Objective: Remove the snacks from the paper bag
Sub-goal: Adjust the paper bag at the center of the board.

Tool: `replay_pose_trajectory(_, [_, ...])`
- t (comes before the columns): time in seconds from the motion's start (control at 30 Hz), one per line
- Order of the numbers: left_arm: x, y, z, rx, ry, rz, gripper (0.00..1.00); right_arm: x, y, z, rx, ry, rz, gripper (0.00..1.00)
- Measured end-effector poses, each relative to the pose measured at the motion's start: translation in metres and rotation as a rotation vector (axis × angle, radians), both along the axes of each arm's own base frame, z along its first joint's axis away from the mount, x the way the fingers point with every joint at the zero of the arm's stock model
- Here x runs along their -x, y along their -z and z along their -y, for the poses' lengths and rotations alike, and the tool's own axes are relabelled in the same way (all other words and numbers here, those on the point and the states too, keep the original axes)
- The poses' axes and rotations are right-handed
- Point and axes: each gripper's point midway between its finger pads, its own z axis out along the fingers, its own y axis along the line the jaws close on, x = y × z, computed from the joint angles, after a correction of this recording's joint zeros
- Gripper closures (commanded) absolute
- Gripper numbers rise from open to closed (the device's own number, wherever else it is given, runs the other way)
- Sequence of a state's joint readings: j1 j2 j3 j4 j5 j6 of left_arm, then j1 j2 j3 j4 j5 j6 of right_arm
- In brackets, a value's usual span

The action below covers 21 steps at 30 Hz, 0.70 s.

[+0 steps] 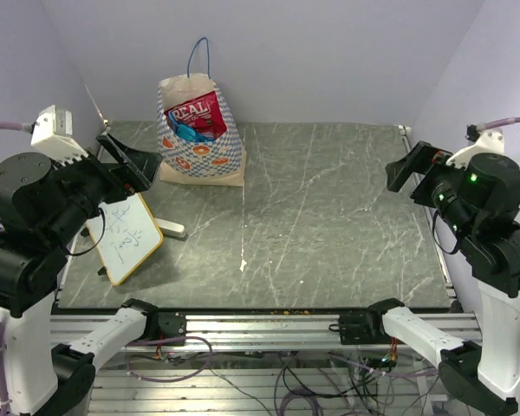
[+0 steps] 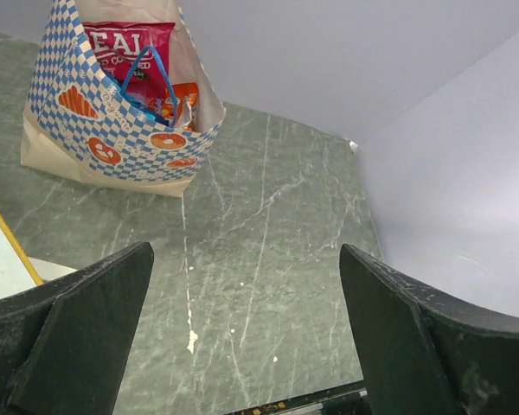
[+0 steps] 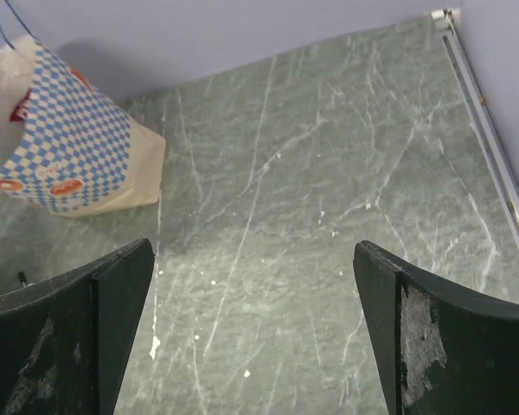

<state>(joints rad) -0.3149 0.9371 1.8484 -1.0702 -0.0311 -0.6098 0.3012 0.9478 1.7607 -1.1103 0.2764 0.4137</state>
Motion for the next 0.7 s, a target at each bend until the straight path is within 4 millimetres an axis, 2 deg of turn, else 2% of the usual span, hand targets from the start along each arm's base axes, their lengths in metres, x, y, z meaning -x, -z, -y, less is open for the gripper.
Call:
replay_pose_trajectory(0.17, [-0.009, 0.003, 0.001, -0.006, -0.011, -0.014, 0.0, -0.008, 0.026, -0.001, 0.007, 0.014, -0.07, 0.0])
replay_pose_trajectory(0.53, [-0.016, 0.01, -0.003, -0.004, -0.046, -0.027, 0.01, -0.016, 0.063, -0.008, -0.023, 0.001, -0.154, 0.0])
replay_pose_trajectory(0.7, [-0.027, 0.031, 0.002, 0.031, -0.062, -0.104, 0.04, -0.015, 0.077, -0.021, -0.072, -0.058, -0.164, 0.0])
